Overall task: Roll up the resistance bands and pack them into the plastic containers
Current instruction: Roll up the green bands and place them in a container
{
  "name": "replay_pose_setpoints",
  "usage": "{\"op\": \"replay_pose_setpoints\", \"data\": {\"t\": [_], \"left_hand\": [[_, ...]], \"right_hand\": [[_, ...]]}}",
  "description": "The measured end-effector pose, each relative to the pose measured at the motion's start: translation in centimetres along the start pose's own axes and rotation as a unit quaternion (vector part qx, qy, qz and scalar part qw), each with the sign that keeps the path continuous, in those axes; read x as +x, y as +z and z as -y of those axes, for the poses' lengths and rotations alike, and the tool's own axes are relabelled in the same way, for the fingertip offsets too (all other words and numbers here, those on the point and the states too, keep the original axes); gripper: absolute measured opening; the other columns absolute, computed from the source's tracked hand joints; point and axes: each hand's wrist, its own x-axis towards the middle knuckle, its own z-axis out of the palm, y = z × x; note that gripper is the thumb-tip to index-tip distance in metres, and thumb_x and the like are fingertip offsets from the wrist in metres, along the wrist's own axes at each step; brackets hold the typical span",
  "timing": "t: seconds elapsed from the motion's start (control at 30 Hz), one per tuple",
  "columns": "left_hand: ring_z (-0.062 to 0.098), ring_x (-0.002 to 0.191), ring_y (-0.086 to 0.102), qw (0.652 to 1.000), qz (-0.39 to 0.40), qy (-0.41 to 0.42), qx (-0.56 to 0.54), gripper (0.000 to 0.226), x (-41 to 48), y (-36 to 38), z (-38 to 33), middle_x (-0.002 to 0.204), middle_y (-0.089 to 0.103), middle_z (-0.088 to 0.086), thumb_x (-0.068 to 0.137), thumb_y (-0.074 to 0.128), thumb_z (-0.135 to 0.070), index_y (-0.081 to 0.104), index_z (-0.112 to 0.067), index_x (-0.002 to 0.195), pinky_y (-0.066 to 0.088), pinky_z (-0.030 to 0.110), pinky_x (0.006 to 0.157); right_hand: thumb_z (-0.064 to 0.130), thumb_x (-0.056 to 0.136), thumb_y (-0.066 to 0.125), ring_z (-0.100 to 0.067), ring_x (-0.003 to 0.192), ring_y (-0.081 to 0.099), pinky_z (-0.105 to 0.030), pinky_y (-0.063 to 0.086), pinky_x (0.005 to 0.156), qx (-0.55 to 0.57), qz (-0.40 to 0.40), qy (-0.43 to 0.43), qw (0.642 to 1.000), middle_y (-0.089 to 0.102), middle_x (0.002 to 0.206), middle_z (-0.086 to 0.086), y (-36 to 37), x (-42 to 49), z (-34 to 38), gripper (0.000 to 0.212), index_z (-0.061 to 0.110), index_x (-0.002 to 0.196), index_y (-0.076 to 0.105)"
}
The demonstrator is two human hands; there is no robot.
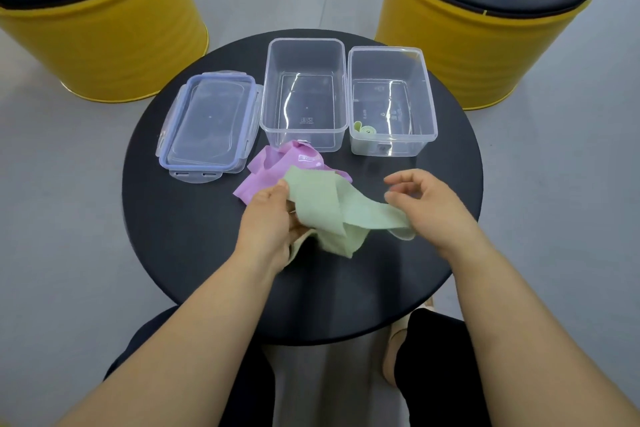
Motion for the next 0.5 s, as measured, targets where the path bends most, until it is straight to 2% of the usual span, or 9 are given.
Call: {"op": "replay_pose_setpoints", "data": {"t": [0.03, 0.1, 0.2, 0.27, 0.37, 0.43, 0.5], "left_hand": [[0.019, 0.071, 0.067, 1.0, 0.02, -0.006, -0.006, 0.032, -0.1, 0.1, 0.0, 0.094, 0.068, 0.01, 0.103, 0.034, -0.024, 0.055, -0.006, 0.118, 0.056, 0.028, 0.058], [0.019, 0.072, 0.07, 0.998, 0.05, -0.012, -0.022, 0.035, -0.4, 0.3, 0.1, 0.095, 0.068, 0.012, 0.103, 0.033, -0.025, 0.05, -0.003, 0.124, 0.058, 0.028, 0.06], [0.02, 0.077, 0.071, 0.996, 0.089, -0.008, -0.022, 0.038, -0.7, 0.8, 0.3, 0.1, 0.068, 0.018, 0.103, 0.033, -0.025, 0.047, 0.003, 0.126, 0.059, 0.028, 0.068], [0.02, 0.077, 0.071, 0.995, 0.095, 0.007, -0.014, 0.039, -0.7, 0.9, 0.4, 0.099, 0.069, 0.017, 0.102, 0.034, -0.025, 0.047, 0.003, 0.126, 0.059, 0.028, 0.069], [0.014, 0.068, 0.07, 0.998, 0.031, 0.029, -0.036, 0.029, -0.3, 0.6, 0.0, 0.085, 0.069, 0.007, 0.102, 0.037, -0.024, 0.054, -0.004, 0.114, 0.058, 0.026, 0.064], [0.011, 0.063, 0.07, 0.995, -0.033, 0.023, -0.092, 0.024, 0.4, -0.1, -0.5, 0.073, 0.071, 0.002, 0.102, 0.038, -0.021, 0.059, -0.01, 0.098, 0.055, 0.026, 0.062], [0.012, 0.062, 0.069, 0.987, -0.085, 0.025, -0.134, 0.023, 1.1, -0.9, -1.0, 0.065, 0.071, -0.001, 0.101, 0.04, -0.02, 0.059, -0.013, 0.089, 0.053, 0.026, 0.06]], "right_hand": [[0.027, 0.088, 0.061, -0.007, 0.081, 0.053, -0.023, 0.044, 0.068, -0.034, -0.042, -0.029, 0.998, 0.059, 0.098, 0.005, 0.2, -0.1, 0.1, 0.003, 0.028, 0.09, 0.063], [0.039, 0.086, 0.062, -0.004, 0.075, 0.051, -0.02, 0.042, 0.068, -0.047, -0.066, -0.061, 0.995, 0.059, 0.089, 0.008, 0.6, -0.6, 0.3, 0.018, 0.023, 0.08, 0.063], [0.049, 0.079, 0.066, -0.006, 0.065, 0.053, -0.016, 0.045, 0.063, -0.029, 0.05, -0.026, 0.998, 0.06, 0.078, 0.005, 1.9, -1.7, 0.8, 0.038, 0.011, 0.083, 0.064], [0.037, 0.078, 0.072, -0.006, 0.07, 0.056, -0.022, 0.047, 0.07, 0.006, 0.077, -0.035, 0.996, 0.064, 0.081, 0.001, 2.6, -1.9, 0.5, 0.031, 0.009, 0.086, 0.063], [0.019, 0.085, 0.067, -0.001, 0.064, 0.058, -0.019, 0.046, 0.07, 0.138, 0.046, -0.019, 0.989, 0.065, 0.069, 0.009, 2.1, -1.2, 0.6, 0.012, 0.014, 0.078, 0.059], [0.014, 0.09, 0.059, -0.004, 0.062, 0.06, -0.019, 0.048, 0.068, 0.249, 0.007, 0.012, 0.968, 0.065, 0.066, 0.008, 1.3, -0.6, 0.8, 0.016, 0.017, 0.075, 0.056], [0.012, 0.093, 0.054, -0.009, 0.063, 0.061, -0.022, 0.049, 0.065, 0.33, -0.039, 0.036, 0.942, 0.064, 0.07, 0.003, 0.1, 0.0, 0.8, 0.015, 0.016, 0.078, 0.054]]}}
